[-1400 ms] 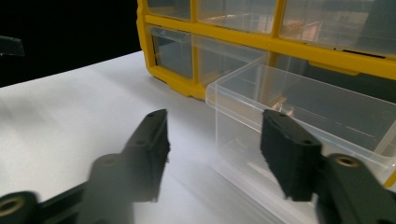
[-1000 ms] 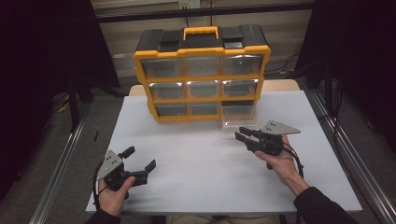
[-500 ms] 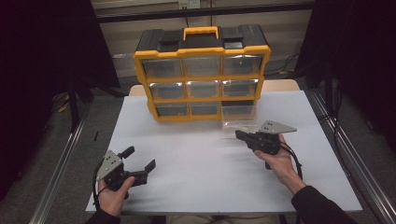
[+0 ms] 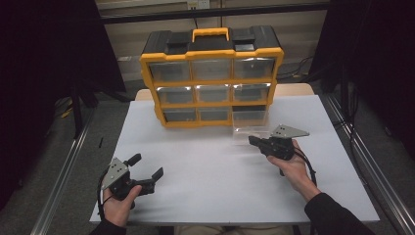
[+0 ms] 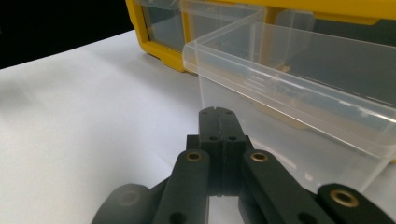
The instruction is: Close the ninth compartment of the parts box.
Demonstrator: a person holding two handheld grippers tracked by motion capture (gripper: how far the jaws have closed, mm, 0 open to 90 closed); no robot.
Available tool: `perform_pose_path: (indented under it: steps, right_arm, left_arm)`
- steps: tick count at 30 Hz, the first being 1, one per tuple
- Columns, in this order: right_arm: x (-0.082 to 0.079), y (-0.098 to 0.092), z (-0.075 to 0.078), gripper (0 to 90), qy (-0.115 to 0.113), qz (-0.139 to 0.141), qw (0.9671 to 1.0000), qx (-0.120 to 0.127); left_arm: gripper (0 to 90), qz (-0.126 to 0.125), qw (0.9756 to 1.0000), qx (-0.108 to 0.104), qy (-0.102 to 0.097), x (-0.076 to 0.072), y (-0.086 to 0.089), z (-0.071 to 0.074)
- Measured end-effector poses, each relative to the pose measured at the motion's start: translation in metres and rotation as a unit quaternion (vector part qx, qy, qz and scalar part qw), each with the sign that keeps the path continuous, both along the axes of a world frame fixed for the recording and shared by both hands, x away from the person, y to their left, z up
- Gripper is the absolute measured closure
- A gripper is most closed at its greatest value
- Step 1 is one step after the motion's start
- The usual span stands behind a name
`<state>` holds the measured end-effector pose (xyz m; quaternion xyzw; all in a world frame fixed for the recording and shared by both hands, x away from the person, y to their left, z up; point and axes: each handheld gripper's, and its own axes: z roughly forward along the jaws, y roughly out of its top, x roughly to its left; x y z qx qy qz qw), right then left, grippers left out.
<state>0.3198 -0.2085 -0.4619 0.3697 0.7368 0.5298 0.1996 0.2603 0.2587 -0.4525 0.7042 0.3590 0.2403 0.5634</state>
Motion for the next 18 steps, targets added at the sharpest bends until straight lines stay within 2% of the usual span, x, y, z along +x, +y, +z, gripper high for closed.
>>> perform_pose_path:
  steps: [18]
  right_arm:
    - [0.0103, -0.0024, -0.0063, 90.0, -0.001, -0.018, 0.9997, -0.016]
  left_arm:
    - [3.1, -0.002, 1.0000, 0.001, 0.002, 0.0002, -0.0004, -0.0002]
